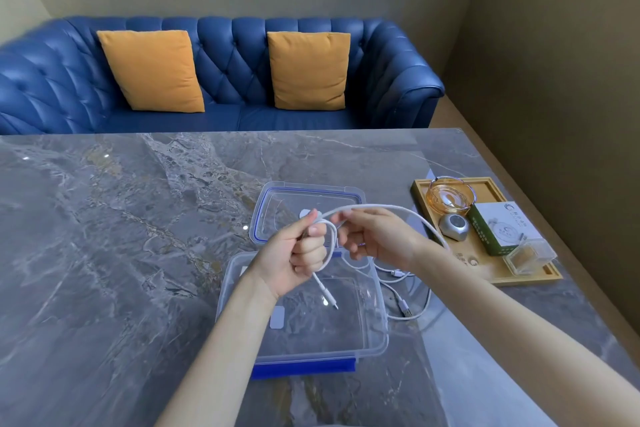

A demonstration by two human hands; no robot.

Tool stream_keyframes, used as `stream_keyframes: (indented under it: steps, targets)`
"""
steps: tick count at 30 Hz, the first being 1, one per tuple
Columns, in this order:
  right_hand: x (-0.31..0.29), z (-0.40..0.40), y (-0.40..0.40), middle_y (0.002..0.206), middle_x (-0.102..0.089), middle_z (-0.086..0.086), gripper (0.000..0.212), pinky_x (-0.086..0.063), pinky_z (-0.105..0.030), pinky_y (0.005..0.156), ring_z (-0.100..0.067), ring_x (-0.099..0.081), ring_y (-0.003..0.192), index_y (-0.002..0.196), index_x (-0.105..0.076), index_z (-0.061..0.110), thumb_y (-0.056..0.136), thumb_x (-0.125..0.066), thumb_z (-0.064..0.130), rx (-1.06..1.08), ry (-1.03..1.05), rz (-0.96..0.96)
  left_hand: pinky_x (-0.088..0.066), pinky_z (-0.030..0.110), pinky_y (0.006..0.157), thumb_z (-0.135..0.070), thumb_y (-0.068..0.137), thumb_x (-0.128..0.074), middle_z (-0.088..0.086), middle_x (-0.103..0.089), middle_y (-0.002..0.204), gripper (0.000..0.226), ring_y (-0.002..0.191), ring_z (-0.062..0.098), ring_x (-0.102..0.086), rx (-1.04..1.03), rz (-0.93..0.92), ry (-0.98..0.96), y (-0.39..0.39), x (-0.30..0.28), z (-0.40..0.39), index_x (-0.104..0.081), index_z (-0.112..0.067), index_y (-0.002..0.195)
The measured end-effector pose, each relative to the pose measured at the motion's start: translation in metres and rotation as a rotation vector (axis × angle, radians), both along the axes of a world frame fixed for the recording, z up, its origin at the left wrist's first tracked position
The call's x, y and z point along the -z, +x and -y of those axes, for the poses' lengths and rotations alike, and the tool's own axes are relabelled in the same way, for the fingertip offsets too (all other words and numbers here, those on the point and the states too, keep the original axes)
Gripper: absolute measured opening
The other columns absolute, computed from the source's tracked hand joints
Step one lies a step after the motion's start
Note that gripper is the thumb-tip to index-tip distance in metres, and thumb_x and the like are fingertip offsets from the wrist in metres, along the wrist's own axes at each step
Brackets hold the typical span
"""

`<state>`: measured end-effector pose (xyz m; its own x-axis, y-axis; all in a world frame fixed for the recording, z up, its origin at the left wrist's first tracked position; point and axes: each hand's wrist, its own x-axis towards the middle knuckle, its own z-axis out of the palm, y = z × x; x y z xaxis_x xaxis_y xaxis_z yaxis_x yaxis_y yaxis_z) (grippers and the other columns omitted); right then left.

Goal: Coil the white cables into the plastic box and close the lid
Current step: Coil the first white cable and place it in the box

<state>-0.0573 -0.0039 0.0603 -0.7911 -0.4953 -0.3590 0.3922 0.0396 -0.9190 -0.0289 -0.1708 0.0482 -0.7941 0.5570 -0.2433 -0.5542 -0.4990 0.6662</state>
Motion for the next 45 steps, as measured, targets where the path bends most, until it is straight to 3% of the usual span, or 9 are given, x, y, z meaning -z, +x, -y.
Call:
stream_keyframes:
  steps: [5,8,13,16,20,28,32,37,45]
  targets:
    - [-0.002,0.000,0.009,0.081,-0.065,-0.003,0.019,-0.047,-0.018,0.058,-0.011,-0.059,0.067,0.095,-0.062,0.013,0.095,-0.043,0.010,-0.146,0.308,-0.247,-0.014,0.014,0.026,-0.031,0.097,-0.027,-0.009,-0.024,0.026,0.043,0.022,0.002,-0.018,-0.243,0.069,-0.068,-0.007,-0.002,-0.003,-0.039,-0.016,0.059]
    - [-0.011,0.000,0.014,0.074,-0.067,-0.002,0.015,-0.045,-0.012,0.059,0.000,-0.057,0.060,0.093,-0.068,0.009,0.087,-0.055,0.004,0.084,0.405,-0.714,-0.015,0.014,0.025,-0.032,0.098,-0.026,-0.010,-0.024,0.027,0.042,0.022,0.001,-0.021,-0.283,0.067,-0.127,-0.008,-0.001,-0.003,-0.037,-0.016,0.061]
    - [0.010,-0.004,-0.003,0.105,-0.066,-0.005,0.029,-0.035,-0.022,0.085,-0.016,-0.051,0.100,0.114,-0.060,0.010,0.088,-0.048,0.020,0.215,0.827,-1.411,-0.016,0.015,0.027,-0.032,0.098,-0.027,-0.007,-0.025,0.027,0.043,0.023,0.003,-0.023,-0.232,0.097,-0.093,-0.003,-0.009,-0.009,-0.040,-0.015,0.061]
    - [0.027,-0.001,-0.011,0.087,-0.070,-0.002,0.029,-0.034,-0.030,0.089,-0.022,-0.061,0.083,0.104,-0.063,0.010,0.093,-0.039,0.022,0.150,0.874,-1.365,-0.021,0.015,0.028,-0.028,0.093,-0.034,-0.005,-0.029,0.029,0.037,0.024,0.005,-0.028,-0.213,0.144,0.098,-0.003,-0.017,-0.011,-0.045,-0.013,0.061]
    - [0.030,0.006,-0.001,0.066,-0.058,0.012,0.022,-0.044,-0.037,0.066,-0.016,-0.050,0.062,0.088,-0.057,0.018,0.093,-0.037,0.026,0.034,0.574,-0.924,-0.038,0.026,0.047,-0.012,0.092,-0.042,0.006,-0.040,0.048,0.025,0.043,0.018,-0.037,-0.087,0.089,0.494,-0.005,-0.026,-0.007,-0.057,0.004,0.080]
    - [0.009,0.013,0.029,0.056,-0.031,0.000,0.025,-0.031,-0.019,0.033,-0.011,-0.029,0.036,0.110,-0.054,0.010,0.099,-0.035,0.022,-0.282,0.301,-0.157,-0.039,0.013,0.044,-0.016,0.100,-0.025,-0.008,-0.053,0.049,0.032,0.042,0.003,-0.045,-0.624,-0.090,0.048,-0.039,-0.013,-0.006,-0.053,-0.005,0.088]
    - [-0.008,0.013,0.031,0.061,-0.047,-0.002,0.025,-0.033,-0.017,0.044,-0.009,-0.037,0.046,0.111,-0.060,0.010,0.095,-0.045,0.022,-0.429,0.582,-0.399,-0.038,0.017,0.051,-0.014,0.100,-0.028,-0.005,-0.057,0.052,0.031,0.042,0.002,-0.047,-0.687,-0.237,-0.453,-0.037,0.015,-0.002,-0.055,-0.011,0.083]
    - [-0.016,0.002,0.016,0.084,-0.072,-0.005,0.019,-0.047,-0.033,0.068,-0.028,-0.061,0.075,0.091,-0.071,0.020,0.086,-0.059,0.033,-0.308,0.972,-1.076,-0.044,0.013,0.048,-0.016,0.098,-0.034,0.000,-0.061,0.059,0.029,0.041,0.002,-0.052,-0.143,-0.364,-0.886,-0.013,0.021,-0.002,-0.056,-0.009,0.079]
    - [-0.022,-0.022,-0.006,0.076,-0.074,-0.007,0.009,-0.050,-0.023,0.067,-0.007,-0.060,0.069,0.083,-0.075,0.009,0.075,-0.074,0.014,-0.036,0.417,-0.685,-0.031,0.016,0.036,-0.032,0.088,-0.027,-0.005,-0.045,0.036,0.046,0.032,0.007,-0.035,0.128,-0.139,-0.191,0.011,0.004,-0.002,-0.060,-0.005,0.070]
